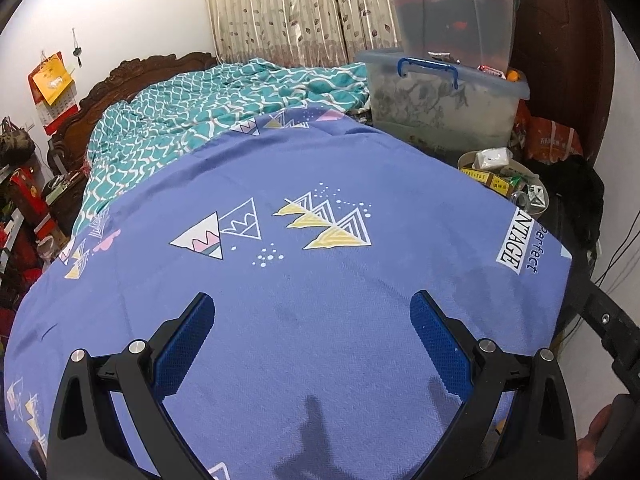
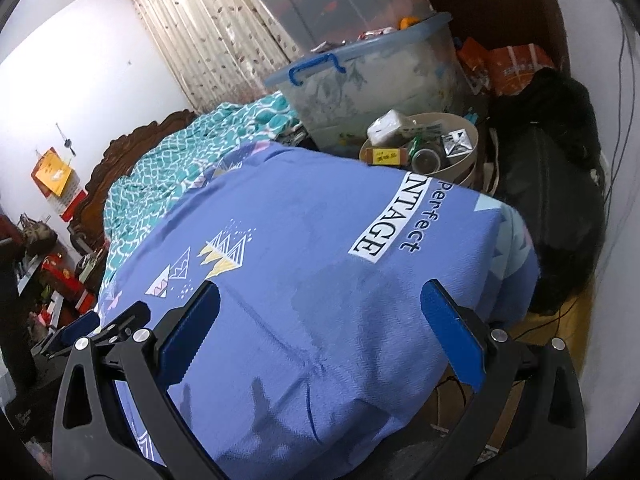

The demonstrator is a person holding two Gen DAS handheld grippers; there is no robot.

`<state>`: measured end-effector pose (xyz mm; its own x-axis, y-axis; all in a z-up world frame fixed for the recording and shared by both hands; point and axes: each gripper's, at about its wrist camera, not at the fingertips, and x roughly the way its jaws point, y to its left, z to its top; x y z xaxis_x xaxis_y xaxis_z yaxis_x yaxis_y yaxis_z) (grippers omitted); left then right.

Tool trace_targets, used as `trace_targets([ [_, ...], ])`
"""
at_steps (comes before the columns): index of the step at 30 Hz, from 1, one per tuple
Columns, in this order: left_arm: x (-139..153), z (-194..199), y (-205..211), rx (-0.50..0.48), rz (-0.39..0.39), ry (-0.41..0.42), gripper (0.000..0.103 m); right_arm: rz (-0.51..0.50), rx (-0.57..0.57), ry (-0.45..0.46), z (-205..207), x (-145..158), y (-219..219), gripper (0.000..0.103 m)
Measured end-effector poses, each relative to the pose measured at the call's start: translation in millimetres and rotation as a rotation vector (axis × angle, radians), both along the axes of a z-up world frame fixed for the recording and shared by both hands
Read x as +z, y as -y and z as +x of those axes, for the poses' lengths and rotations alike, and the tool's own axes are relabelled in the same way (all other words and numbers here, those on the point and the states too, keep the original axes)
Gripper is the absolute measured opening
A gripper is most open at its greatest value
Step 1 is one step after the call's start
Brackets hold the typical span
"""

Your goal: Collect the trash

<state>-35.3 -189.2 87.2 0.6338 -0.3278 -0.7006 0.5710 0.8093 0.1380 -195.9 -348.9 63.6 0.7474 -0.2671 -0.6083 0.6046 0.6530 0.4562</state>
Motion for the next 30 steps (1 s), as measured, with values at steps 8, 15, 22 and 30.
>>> trace_targets([
  [8,-3.8,-2.2,5.7,-0.018,0.027,0.006,0.094,0.005,0.006,-0.003,4.0,-2.9,-1.9,0.099],
  [15,-6.1,-2.5,7.3,-0.018,0.034,0.006,0.094,0.009,0.0,-0.004,2.6,-5.1,-1.0,0.099],
  [22,-10.8,-4.3,11.0,-0.024,0.071,0.014,0.094,0.015,0.011,-0.011,5.0,-8.0,-1.2,0.099],
  [30,-10.7,-6.9,10.9,-0.033,0.07,0.031,0.094,0.003,-0.016,-0.003,2.0,-7.6,-1.2,0.099],
])
